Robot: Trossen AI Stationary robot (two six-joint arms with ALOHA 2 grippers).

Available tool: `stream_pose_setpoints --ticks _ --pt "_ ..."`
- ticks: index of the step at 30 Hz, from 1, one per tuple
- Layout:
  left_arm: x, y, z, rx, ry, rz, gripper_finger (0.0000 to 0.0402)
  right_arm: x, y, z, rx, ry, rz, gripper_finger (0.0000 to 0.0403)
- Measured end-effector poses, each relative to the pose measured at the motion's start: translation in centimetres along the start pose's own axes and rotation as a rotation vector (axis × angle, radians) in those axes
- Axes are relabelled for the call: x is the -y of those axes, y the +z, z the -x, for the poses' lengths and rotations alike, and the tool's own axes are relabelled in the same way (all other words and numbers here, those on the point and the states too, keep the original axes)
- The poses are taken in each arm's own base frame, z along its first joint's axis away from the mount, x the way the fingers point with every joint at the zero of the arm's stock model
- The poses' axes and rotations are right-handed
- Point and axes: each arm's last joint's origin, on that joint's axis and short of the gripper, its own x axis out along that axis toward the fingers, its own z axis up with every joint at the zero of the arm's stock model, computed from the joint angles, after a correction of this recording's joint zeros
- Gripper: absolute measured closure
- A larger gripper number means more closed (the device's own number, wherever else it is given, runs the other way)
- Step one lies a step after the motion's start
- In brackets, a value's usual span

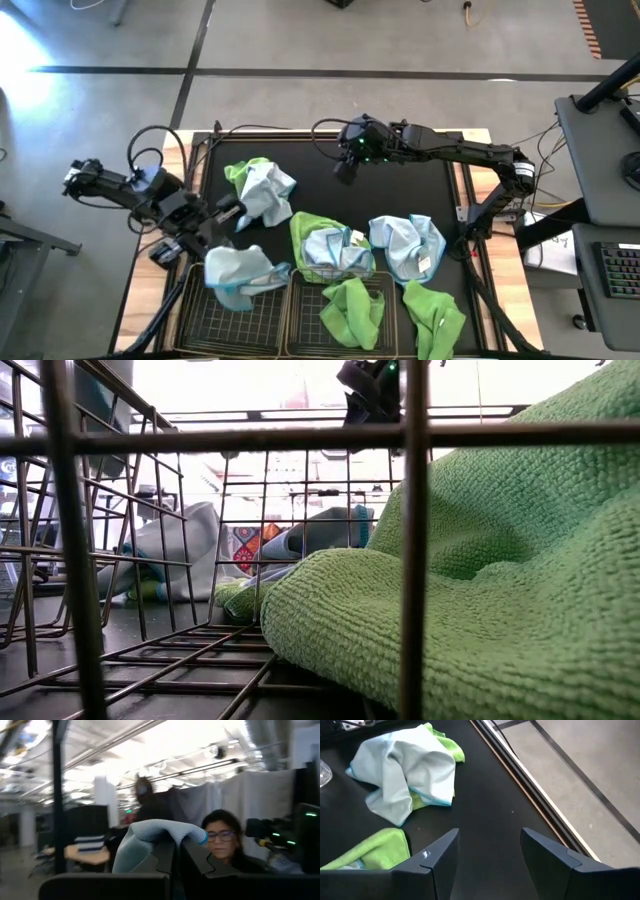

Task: Sort microfiber towel by color & place in baskets
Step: Put the top right blue towel into the left wire basket

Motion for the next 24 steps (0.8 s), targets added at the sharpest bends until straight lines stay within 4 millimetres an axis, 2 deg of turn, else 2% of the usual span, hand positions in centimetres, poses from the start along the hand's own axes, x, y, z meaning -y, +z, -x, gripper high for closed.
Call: stream_pose_setpoints --ticks 6,11,14,18,24 --pt "0.3 1.0 -2.5 -0.011 -0.068 0.024 0.0401 0.0 -0.1 0.0 -0.012 -0.002 0.002 0.0197" --pt "-0.1 0.7 -4.4 -0.164 -0.066 0.055 0.0401 0.0 -0.1 0.0 -0.012 -0.002 0.002 0.0197" --pt "-0.6 0.8 -5.1 -0.288 -0.005 0.117 0.0401 0.0 -0.1 0.0 -0.012 -0.002 0.000 0.0197" --pt "-1.0 1.8 -5.4 -0.493 0.239 0.179 0.0401 0.0 -0.2 0.0 -0.017 -0.002 -0.012 0.0197" --pt "-0.4 1.4 -4.5 -0.763 0.826 0.256 0.0401 0.1 -0.5 0.0 -0.046 -0.007 -0.009 0.0197"
